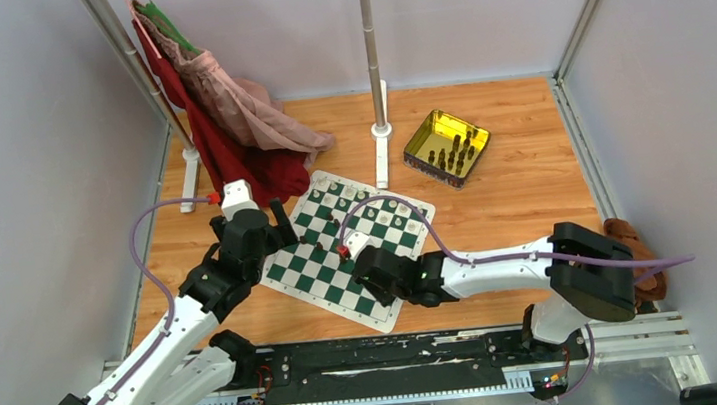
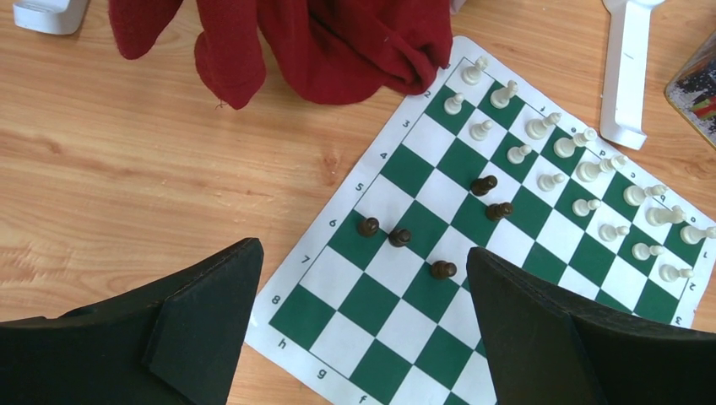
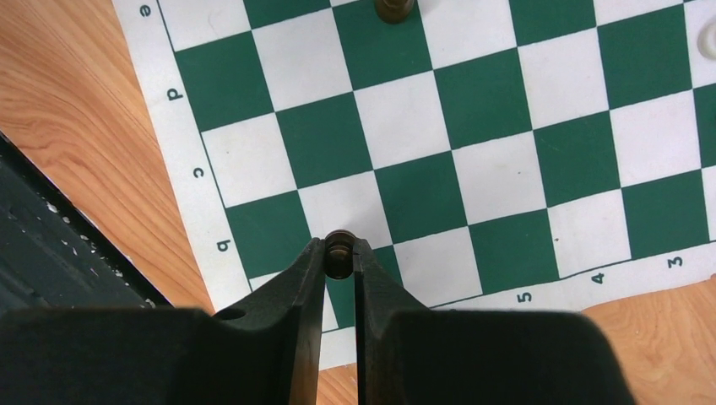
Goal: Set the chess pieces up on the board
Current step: Place the chess piece on the chessboard.
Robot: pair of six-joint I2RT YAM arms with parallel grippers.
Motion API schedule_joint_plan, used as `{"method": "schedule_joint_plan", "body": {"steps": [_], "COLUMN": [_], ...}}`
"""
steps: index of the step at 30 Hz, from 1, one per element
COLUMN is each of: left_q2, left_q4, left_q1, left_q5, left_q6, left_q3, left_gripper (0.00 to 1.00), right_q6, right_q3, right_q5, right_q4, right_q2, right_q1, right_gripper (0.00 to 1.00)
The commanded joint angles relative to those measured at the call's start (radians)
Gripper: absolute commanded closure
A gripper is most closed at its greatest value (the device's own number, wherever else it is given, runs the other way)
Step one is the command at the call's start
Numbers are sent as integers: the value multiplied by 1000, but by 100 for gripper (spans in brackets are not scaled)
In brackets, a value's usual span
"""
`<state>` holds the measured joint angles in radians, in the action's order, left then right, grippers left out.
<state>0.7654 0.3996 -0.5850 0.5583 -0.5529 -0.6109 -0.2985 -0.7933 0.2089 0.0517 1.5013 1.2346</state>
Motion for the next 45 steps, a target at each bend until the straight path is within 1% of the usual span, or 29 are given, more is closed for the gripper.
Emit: {"method": "schedule_joint_plan", "body": {"steps": [1,15,24,25,28,37,39,41,44,45], "left_q2": [-14,13,26,27,29,24,23,24,24,24], "left_q4": [1,-27,-44,-45,-48,-48,-48,-48,-48,-48], "left_q1": [-7,-7,-7,-7,-7,-7,-7,-6,-7,-7], "left_q5": [11,8,3,3,3,5,6,6,5,4], "left_q6": [4,-1,-1,-1,-1,-2,-1,-1,-1,-1], "left_q3": [-16,2,9,9,13,19,20,18,17,17], "left_gripper": [3,3,3,3,3,3,2,2,0,0], "right_q6": [-20,13,15,17,23,28,25,26,25,25], "right_q3": [25,0,0,-2,-10,-27,-26,-23,-22,-23], "right_q5": [27,28,28,28,29,22,23,26,28,29], "right_q4": [-14,-44,-43,-68,-72,-64,-58,-55,-56,-30], "right_q2": [4,70,71,71,71,104,105,103,93,88], "right_q1": [14,14,13,14,14,14,14,14,14,13], "right_gripper": [92,91,91,91,91,90,88,82,68,63]}}
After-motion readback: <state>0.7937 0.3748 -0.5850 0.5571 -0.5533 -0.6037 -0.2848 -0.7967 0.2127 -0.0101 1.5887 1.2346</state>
